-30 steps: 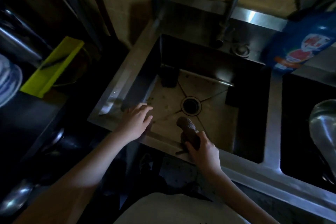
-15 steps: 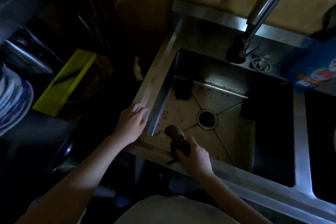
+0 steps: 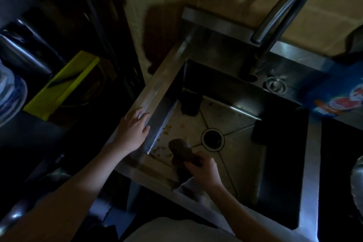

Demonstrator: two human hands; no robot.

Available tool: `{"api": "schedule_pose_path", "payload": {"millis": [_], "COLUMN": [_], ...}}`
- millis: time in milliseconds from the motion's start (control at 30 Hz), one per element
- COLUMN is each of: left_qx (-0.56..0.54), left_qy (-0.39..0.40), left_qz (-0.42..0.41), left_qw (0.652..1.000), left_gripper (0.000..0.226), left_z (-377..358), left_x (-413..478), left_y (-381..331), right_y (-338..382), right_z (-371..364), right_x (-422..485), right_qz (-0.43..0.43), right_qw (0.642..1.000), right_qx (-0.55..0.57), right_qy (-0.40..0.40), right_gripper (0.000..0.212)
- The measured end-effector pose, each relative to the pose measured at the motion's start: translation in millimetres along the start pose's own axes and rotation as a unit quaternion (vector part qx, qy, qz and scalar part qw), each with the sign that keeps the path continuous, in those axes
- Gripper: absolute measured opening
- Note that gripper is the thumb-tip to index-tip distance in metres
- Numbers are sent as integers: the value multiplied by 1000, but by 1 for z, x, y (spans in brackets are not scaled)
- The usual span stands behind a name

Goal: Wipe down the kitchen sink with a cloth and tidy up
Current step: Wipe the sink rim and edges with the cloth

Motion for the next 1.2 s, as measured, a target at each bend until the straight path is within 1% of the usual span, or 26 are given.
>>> {"api": "schedule_pose_path", "payload": {"millis": [100,233,333,400,500,600,700,800,933,1067,1133,1200], "left_qx": [12,14,16,19,12,8,-4,-7,-5,-12,-10,-8], "left_qy": [0,15,22,22,23,13,5,14,12,-3,5,9], "left_qz": [17,33,39,40,38,27,12,-7,-29,-54,-57,-58], "left_qw": [1000,999,999,999,999,1000,1000,1000,1000,998,998,998], "left_gripper": [43,44,45,45,45,45,44,46,46,41,41,42], "left_z": [-1,-8,-13,-14,-13,-9,-3,0,6,14,15,15], "left_x": [1,0,-1,1,7,19,38,61,95,129,146,162], "left_y": [-8,-22,-29,-33,-37,-40,-43,-45,-51,-63,-68,-71], "right_y": [-12,-22,-29,-30,-30,-17,7,34,62,75,86,100], "right_z": [19,46,67,85,107,130,150,171,191,196,195,192], "right_x": [8,15,25,33,49,76,101,122,148,171,184,197], "right_qz": [-2,-8,-4,9,6,14,28,42,54,34,48,65], "right_qw": [1000,997,996,995,990,986,976,966,956,952,953,954], "right_qx": [32,71,79,80,101,90,105,84,61,32,-8,-72], "right_qy": [1,-13,-31,-56,-96,-139,-187,-240,-281,-302,-300,-284], "right_gripper": [16,21,18,16,14,24,27,23,22,28,29,30]}}
Point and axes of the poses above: each hand's wrist, its own x-axis towards the middle knuckle, its own z-axis out of the back of the hand, y = z × x, the point moved 8 cm from there along x, towards the middle knuckle, and after that the axes turned 8 degrees about z, right-handed, at the moved point
